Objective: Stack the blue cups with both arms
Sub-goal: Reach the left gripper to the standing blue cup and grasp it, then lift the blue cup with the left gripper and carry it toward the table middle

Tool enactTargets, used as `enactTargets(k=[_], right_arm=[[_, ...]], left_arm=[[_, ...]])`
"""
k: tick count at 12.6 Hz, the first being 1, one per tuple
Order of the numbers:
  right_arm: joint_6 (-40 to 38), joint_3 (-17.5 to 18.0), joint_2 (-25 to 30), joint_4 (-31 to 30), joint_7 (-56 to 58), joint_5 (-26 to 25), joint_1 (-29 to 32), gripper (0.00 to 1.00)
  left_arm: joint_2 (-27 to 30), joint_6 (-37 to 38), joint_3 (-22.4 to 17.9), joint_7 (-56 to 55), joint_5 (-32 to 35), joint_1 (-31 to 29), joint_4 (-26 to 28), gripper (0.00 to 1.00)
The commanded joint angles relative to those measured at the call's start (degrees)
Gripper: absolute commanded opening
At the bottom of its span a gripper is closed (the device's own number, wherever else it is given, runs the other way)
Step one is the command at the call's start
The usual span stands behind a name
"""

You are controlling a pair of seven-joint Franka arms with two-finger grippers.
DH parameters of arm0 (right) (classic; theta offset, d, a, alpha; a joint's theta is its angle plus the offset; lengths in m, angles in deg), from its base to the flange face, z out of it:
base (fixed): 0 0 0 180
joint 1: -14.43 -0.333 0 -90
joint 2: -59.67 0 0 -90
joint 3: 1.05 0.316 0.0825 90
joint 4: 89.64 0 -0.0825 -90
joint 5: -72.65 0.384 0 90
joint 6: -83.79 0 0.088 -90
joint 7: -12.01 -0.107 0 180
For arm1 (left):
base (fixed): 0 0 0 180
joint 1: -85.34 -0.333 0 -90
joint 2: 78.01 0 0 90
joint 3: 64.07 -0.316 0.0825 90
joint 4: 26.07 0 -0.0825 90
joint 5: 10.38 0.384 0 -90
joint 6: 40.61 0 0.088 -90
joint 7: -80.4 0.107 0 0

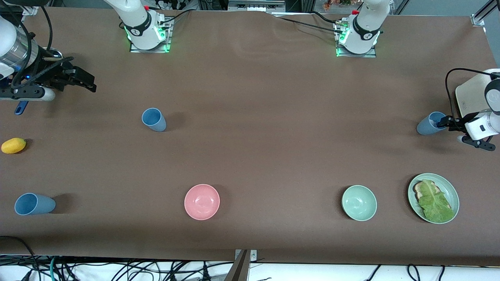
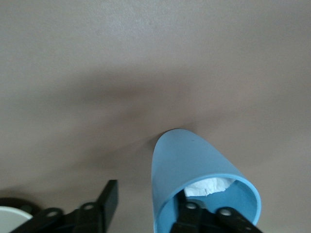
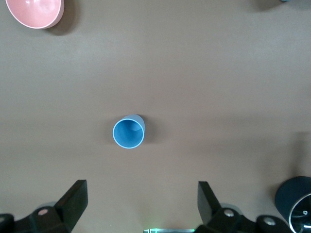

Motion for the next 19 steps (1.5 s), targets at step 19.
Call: enactTargets(k=[19], right_arm=[[-0.30,-0.26,-1.25,1.26,-0.59,-0.13,0.59,1.00]], left_arm=[[3.56,39.47,42.29,-47.17,-4.49,4.66,-27.79,0.00]])
